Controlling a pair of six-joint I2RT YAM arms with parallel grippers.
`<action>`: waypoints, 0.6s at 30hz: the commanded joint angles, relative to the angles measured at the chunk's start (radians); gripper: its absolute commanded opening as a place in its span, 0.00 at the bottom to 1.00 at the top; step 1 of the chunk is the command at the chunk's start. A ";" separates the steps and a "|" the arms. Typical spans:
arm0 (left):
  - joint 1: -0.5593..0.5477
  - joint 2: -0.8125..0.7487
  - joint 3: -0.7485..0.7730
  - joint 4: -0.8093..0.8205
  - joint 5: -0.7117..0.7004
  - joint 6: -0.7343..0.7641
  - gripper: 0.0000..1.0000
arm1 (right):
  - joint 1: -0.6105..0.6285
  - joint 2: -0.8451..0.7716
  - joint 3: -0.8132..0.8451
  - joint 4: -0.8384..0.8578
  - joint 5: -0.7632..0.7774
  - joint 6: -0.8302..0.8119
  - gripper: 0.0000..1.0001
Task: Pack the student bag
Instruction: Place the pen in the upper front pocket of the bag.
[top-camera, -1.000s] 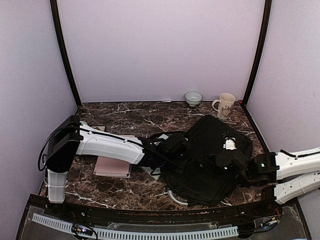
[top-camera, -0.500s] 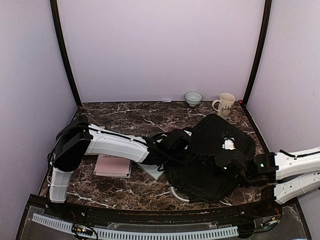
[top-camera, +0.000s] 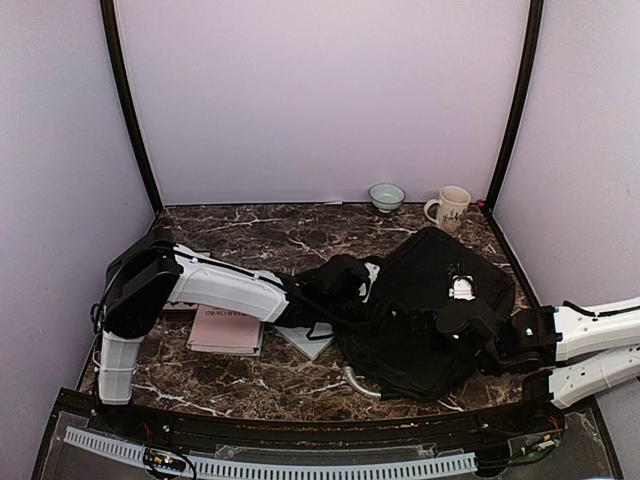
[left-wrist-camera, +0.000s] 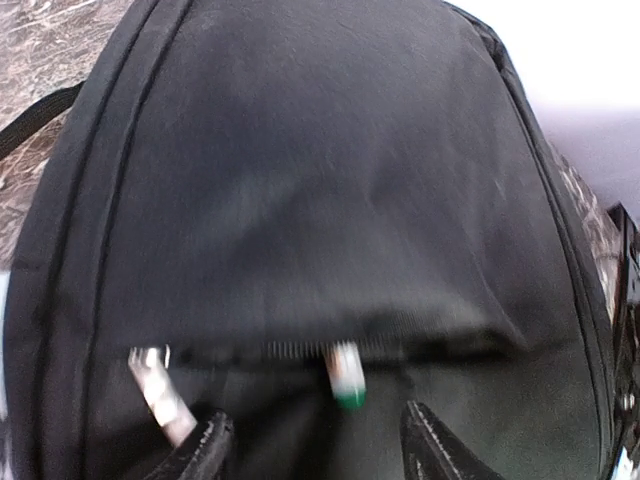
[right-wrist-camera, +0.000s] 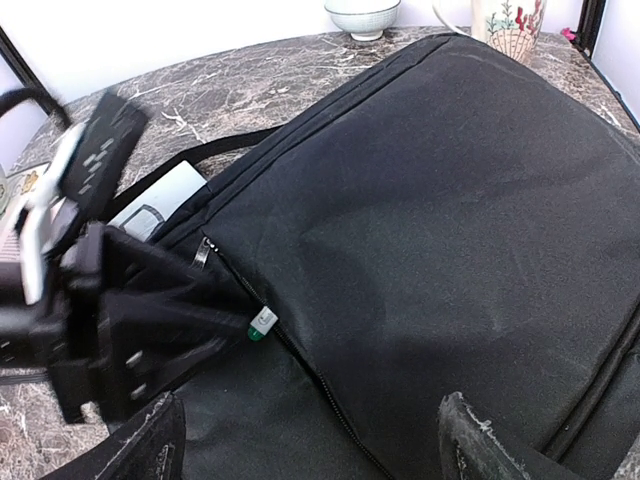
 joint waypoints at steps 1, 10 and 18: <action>0.000 -0.166 -0.096 0.015 0.057 0.008 0.60 | 0.009 -0.021 -0.015 0.003 0.024 0.005 0.88; -0.002 -0.377 -0.306 -0.047 -0.034 0.153 0.61 | 0.010 -0.013 -0.014 -0.001 0.029 0.025 0.88; 0.001 -0.298 -0.187 -0.151 -0.121 0.266 0.46 | 0.010 0.107 0.008 0.196 -0.116 -0.090 0.82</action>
